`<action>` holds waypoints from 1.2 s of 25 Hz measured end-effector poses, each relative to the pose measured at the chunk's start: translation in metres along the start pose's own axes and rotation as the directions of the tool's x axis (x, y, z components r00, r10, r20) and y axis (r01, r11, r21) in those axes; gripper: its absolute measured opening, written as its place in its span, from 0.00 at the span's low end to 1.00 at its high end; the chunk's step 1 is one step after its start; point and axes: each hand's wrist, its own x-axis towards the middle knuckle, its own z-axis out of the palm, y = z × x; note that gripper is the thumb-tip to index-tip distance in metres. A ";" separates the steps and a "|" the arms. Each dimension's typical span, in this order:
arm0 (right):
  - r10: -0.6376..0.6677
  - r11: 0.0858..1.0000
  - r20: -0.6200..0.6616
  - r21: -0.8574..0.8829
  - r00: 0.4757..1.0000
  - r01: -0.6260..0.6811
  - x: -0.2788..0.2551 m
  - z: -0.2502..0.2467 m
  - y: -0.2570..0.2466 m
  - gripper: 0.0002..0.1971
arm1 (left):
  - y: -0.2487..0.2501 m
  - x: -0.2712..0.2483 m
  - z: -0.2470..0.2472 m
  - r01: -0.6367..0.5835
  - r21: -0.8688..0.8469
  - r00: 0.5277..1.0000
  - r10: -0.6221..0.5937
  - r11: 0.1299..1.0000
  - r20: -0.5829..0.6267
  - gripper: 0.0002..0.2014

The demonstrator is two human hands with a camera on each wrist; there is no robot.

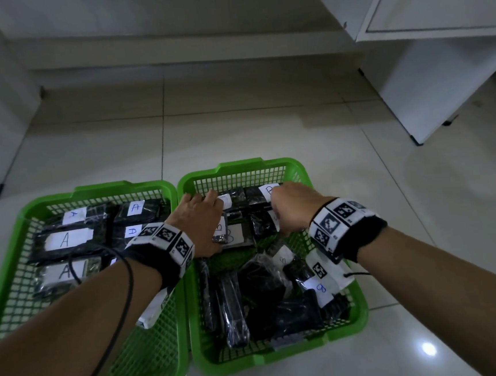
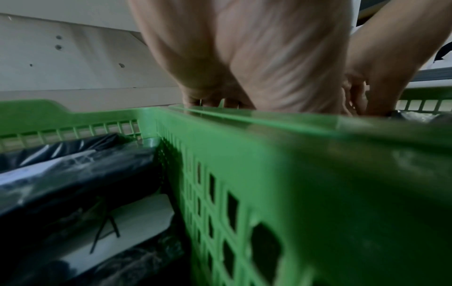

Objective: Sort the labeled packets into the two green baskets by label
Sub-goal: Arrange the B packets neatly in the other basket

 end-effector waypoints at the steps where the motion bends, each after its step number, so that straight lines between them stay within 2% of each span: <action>1: -0.006 1.000 0.059 -0.011 0.998 0.007 -0.003 0.004 -0.003 0.21 | 0.001 0.000 0.000 0.003 0.003 1.000 -0.003 1.000 -0.002 0.42; 3: -0.017 1.000 0.069 -0.013 0.997 0.018 -0.004 0.010 -0.005 0.17 | 0.002 -0.001 0.001 0.008 0.004 1.000 -0.008 1.000 -0.011 0.41; 6: -0.032 0.999 0.008 -0.005 0.999 0.033 -0.003 0.013 0.000 0.12 | 0.003 -0.002 0.002 0.010 0.017 1.000 -0.010 1.000 -0.026 0.39; 9: -0.073 0.997 -0.149 -0.032 0.986 0.069 -0.002 0.014 0.005 0.09 | 0.002 -0.002 0.005 0.002 0.027 0.999 -0.001 1.000 -0.043 0.40; 10: -0.084 0.996 -0.191 -0.029 0.978 0.080 0.001 0.015 0.007 0.13 | 0.002 -0.002 0.007 0.000 0.018 0.999 0.001 1.000 -0.046 0.41; 12: -0.105 0.994 -0.173 -0.035 0.979 0.100 0.009 0.017 0.006 0.21 | 0.001 0.000 0.009 -0.002 0.000 0.999 0.002 1.000 -0.038 0.43; 16: -0.129 0.990 -0.097 -0.072 0.987 0.122 0.016 0.018 0.005 0.15 | -0.003 -0.001 0.007 -0.014 -0.051 1.000 0.013 0.999 -0.017 0.44; 18: -0.103 0.995 -0.137 -0.007 0.985 0.103 0.011 0.014 0.009 0.15 | -0.006 -0.004 0.003 -0.021 -0.130 0.999 0.015 0.991 -0.049 0.42; 20: -0.079 0.986 -0.162 0.131 0.984 0.101 0.001 0.010 0.009 0.13 | -0.008 -0.009 0.002 -0.017 -0.229 0.995 -0.005 0.973 -0.099 0.37; 23: -0.174 0.908 0.032 0.392 0.984 0.148 -0.020 0.011 -0.002 0.11 | -0.004 -0.016 0.004 -0.003 -0.284 0.991 -0.035 0.959 -0.128 0.34; 25: -0.207 0.908 0.158 0.399 0.965 0.129 -0.034 0.017 -0.014 0.16 | -0.002 -0.017 0.006 0.009 -0.251 0.990 -0.044 0.968 -0.135 0.34; 28: -0.189 0.926 0.179 0.358 0.966 0.115 -0.043 0.024 -0.017 0.19 | -0.001 -0.019 0.004 0.040 -0.186 0.992 -0.061 0.982 -0.111 0.35; 30: -0.167 0.865 0.197 0.500 0.966 0.047 -0.048 0.016 -0.007 0.15 | -0.001 -0.019 0.003 0.031 -0.181 0.996 -0.046 0.983 -0.077 0.37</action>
